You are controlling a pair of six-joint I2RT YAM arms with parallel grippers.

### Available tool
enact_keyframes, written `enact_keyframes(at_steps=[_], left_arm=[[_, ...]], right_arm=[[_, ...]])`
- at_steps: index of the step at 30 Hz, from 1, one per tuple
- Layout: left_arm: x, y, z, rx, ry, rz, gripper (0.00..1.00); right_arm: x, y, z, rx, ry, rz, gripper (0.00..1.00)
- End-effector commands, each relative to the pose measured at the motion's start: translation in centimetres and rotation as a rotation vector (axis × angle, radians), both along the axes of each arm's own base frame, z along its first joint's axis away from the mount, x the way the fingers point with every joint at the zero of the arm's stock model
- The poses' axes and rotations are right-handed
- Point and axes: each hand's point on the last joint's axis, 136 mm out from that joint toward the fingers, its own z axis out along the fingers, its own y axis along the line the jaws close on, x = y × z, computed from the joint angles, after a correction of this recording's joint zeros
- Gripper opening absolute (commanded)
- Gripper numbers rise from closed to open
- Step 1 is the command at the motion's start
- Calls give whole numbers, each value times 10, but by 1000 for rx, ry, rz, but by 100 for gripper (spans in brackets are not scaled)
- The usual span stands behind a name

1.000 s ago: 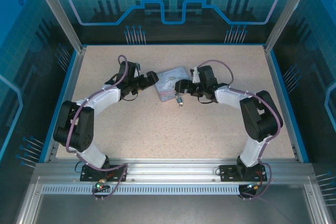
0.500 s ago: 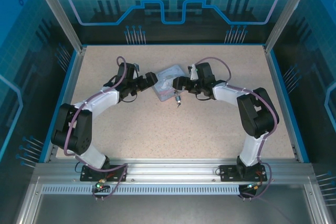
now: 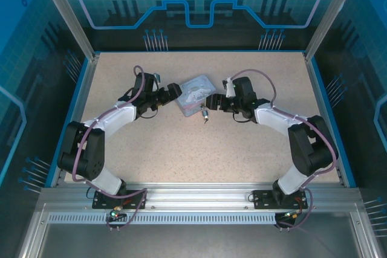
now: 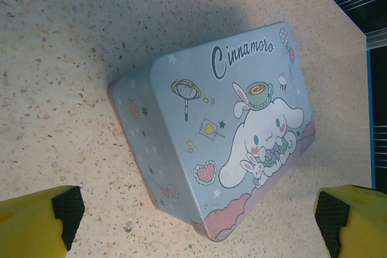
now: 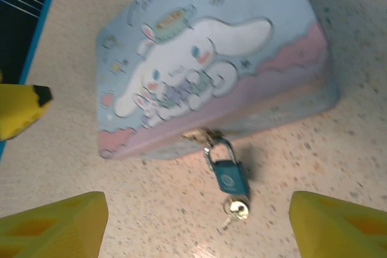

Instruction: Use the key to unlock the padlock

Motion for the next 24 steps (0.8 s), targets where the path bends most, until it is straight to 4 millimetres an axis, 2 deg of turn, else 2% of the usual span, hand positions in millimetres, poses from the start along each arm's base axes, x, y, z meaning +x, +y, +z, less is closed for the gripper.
enact_keyframes(at_steps=[1, 7, 15, 24], left_arm=[[-4, -3, 11, -46, -16, -7, 99], [-7, -4, 12, -56, -14, -12, 99], [-8, -5, 14, -62, -19, -21, 99], [-6, -7, 12, -66, -11, -27, 99]], right_arm=[[-10, 1, -27, -67, 40, 21, 73], [-15, 18, -49, -122, 66, 75, 56], [-15, 22, -70, -180, 77, 74, 55], [-9, 28, -80, -220, 62, 97, 53]])
